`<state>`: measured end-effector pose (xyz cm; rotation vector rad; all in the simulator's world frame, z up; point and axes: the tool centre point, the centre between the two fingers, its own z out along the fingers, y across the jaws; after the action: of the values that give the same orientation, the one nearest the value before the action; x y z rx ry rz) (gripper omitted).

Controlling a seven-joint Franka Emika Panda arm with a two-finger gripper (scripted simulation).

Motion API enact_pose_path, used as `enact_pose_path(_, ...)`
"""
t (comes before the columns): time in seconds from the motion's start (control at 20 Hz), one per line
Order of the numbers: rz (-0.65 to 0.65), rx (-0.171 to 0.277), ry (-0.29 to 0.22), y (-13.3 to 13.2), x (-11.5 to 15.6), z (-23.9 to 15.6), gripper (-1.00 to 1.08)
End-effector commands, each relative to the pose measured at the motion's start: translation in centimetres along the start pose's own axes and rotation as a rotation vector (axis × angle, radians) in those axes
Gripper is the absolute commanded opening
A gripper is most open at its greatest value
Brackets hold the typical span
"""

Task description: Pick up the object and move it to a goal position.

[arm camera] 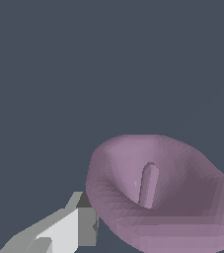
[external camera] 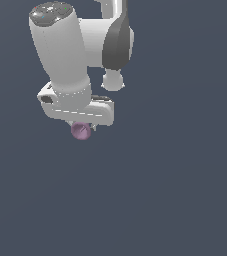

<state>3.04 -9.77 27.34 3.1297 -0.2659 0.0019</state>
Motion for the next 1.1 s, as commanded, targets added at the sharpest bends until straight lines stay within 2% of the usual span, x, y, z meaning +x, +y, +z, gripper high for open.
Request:
enact_pose_path(0.0, 0.000, 0.000, -0.001, 0.4, 0.9, -1.6, -1.00)
enact_pose_path(0.55, -0.001, 0.000, -0.001, 1.7, 4.3, -7.0, -1.00)
enact_pose_path(1.05, -0.001, 0.000, -0.001, 2.2, 5.7, -9.1, -1.00)
